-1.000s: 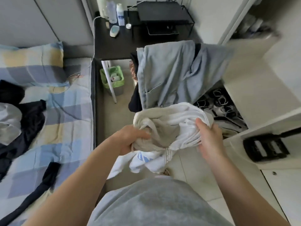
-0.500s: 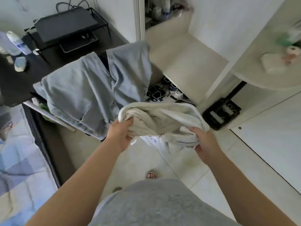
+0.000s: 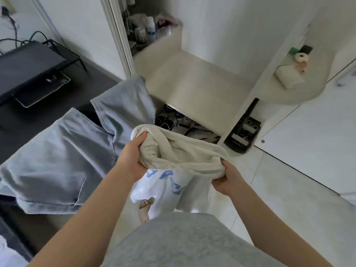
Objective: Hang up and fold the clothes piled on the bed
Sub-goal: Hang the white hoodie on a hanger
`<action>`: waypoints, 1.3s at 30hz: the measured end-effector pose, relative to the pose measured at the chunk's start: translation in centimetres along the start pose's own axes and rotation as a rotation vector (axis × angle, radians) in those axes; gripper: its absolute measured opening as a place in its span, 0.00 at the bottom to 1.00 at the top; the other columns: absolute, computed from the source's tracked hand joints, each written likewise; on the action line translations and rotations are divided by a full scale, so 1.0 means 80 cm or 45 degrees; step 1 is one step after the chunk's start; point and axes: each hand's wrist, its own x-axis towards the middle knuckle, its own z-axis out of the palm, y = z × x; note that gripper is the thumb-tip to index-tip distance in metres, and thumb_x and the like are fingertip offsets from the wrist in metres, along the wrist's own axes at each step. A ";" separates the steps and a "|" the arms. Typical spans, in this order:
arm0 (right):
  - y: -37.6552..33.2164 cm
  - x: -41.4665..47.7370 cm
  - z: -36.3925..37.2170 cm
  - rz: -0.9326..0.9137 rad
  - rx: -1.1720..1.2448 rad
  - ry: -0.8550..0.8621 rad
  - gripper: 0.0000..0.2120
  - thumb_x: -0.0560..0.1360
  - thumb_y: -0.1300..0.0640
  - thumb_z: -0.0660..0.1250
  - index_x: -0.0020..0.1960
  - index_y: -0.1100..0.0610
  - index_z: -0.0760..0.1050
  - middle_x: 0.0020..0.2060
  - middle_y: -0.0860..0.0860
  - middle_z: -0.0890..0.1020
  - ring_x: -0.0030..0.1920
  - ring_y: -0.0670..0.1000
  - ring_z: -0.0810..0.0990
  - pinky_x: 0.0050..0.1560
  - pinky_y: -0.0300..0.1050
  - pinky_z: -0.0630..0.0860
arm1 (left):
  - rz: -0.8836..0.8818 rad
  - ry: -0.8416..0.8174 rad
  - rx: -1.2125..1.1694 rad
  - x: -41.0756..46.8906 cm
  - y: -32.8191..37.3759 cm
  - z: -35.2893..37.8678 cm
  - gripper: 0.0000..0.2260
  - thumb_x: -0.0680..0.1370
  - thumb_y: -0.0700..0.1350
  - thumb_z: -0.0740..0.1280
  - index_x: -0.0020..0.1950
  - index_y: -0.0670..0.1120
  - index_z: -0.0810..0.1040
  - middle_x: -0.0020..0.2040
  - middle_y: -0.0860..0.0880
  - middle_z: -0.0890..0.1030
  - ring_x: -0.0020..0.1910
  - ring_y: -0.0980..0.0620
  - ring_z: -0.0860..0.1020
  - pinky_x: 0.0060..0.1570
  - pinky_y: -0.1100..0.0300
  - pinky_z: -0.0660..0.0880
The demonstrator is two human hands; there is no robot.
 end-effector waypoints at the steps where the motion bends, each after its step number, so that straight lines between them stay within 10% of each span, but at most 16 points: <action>1: 0.002 0.001 0.012 -0.011 -0.030 0.006 0.08 0.78 0.55 0.71 0.54 0.58 0.79 0.37 0.55 0.87 0.33 0.54 0.86 0.28 0.46 0.81 | 0.003 -0.006 0.037 0.008 0.015 -0.004 0.18 0.79 0.53 0.70 0.62 0.42 0.80 0.52 0.42 0.86 0.49 0.43 0.86 0.52 0.46 0.81; 7: -0.001 -0.023 0.090 -0.547 -0.699 0.153 0.09 0.76 0.51 0.73 0.53 0.53 0.79 0.49 0.55 0.84 0.50 0.57 0.84 0.37 0.49 0.83 | 0.139 0.082 0.254 0.054 0.108 -0.028 0.16 0.76 0.51 0.74 0.59 0.44 0.81 0.51 0.44 0.86 0.51 0.44 0.84 0.52 0.48 0.81; 12: -0.026 -0.076 0.159 -1.169 -1.094 0.344 0.05 0.74 0.57 0.69 0.40 0.55 0.77 0.30 0.48 0.77 0.35 0.54 0.75 0.35 0.48 0.71 | 0.305 -0.118 0.475 0.076 0.166 -0.002 0.12 0.76 0.48 0.74 0.56 0.44 0.82 0.48 0.45 0.87 0.47 0.45 0.85 0.43 0.54 0.82; 18: -0.070 -0.161 0.255 -1.492 -0.944 0.276 0.05 0.76 0.58 0.69 0.44 0.50 0.82 0.38 0.50 0.85 0.33 0.43 0.81 0.34 0.39 0.76 | 0.550 -0.435 0.627 0.064 0.244 0.058 0.06 0.77 0.48 0.73 0.52 0.48 0.83 0.45 0.49 0.87 0.45 0.49 0.86 0.41 0.57 0.82; 26: -0.171 -0.303 0.378 -1.962 -0.789 0.181 0.10 0.77 0.64 0.63 0.52 0.60 0.83 0.46 0.60 0.85 0.44 0.54 0.85 0.43 0.48 0.80 | 0.948 -0.727 0.683 -0.013 0.401 0.192 0.05 0.78 0.47 0.71 0.50 0.47 0.83 0.46 0.47 0.87 0.48 0.48 0.86 0.54 0.48 0.81; 34: -0.299 -0.450 0.474 -2.327 -0.633 0.243 0.09 0.75 0.65 0.64 0.52 0.62 0.81 0.38 0.51 0.81 0.36 0.46 0.78 0.33 0.35 0.73 | 1.202 -0.747 0.460 -0.122 0.545 0.323 0.08 0.80 0.44 0.69 0.56 0.42 0.80 0.51 0.42 0.83 0.51 0.44 0.83 0.57 0.47 0.79; 39: -0.378 -0.526 0.527 -2.530 -0.655 0.389 0.05 0.75 0.62 0.66 0.48 0.60 0.80 0.39 0.54 0.82 0.41 0.53 0.80 0.40 0.43 0.77 | 1.366 -0.704 0.289 -0.183 0.623 0.405 0.08 0.80 0.44 0.69 0.57 0.44 0.75 0.44 0.46 0.79 0.48 0.44 0.80 0.47 0.54 0.77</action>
